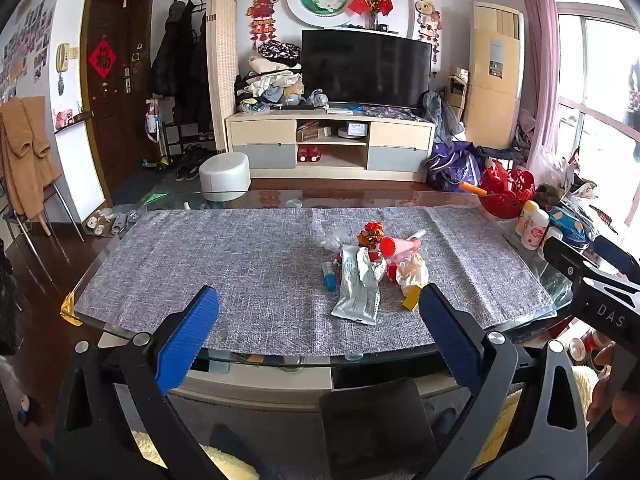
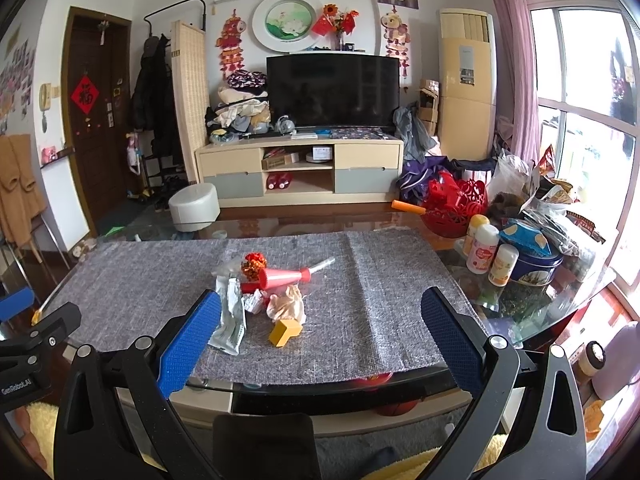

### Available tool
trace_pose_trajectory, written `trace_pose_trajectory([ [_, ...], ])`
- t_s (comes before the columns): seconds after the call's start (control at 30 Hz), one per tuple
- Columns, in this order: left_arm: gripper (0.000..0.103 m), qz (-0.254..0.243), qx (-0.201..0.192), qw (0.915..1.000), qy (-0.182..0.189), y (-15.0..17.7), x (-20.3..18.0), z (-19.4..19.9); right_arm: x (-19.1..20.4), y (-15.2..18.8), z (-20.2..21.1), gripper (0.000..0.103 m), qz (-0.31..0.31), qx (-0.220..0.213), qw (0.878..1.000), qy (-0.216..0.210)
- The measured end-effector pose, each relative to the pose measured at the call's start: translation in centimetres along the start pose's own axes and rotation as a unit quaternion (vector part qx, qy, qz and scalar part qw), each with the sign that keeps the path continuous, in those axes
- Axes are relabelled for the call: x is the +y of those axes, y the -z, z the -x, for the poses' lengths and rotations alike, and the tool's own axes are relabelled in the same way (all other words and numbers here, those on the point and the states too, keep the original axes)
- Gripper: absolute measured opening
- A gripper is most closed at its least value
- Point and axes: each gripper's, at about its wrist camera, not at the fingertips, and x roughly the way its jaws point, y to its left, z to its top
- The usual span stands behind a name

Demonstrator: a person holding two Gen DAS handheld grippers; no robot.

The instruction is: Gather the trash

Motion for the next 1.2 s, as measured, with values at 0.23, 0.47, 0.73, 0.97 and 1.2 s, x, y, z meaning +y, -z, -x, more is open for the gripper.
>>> trace_pose_trajectory([
  [0.23, 0.095, 0.001, 0.003, 1.0000, -0.003, 0.0, 0.2, 0.1, 0.0, 0.0, 0.0, 0.100, 0.000, 0.000, 1.000, 0.000],
  [0.47, 0.095, 0.002, 0.002, 1.0000, -0.007, -0.2, 0.5, -0.1, -0.3, 0.1, 0.1, 0.100, -0.002, -0.002, 1.000, 0.003],
  [0.73, 0.095, 0.000, 0.011, 0.9998, -0.018, 0.1, 0.6, -1.1, -1.0, 0.0, -0.8, 0.100, -0.015, -0.001, 1.000, -0.001],
  [0.97, 0.095, -0.002, 0.023, 0.9997, 0.001, 0.4, 0.7, -3.0, -1.4, 0.4, -2.9, 0.100, -0.016, 0.009, 1.000, -0.019],
  [1.2, 0.095, -0.006, 0.050, 0.9987, 0.000, 0.9, 1.2, -6.6, -1.3, 2.2, -7.5, 0.100, -0.022, 0.064, 0.997, -0.041],
])
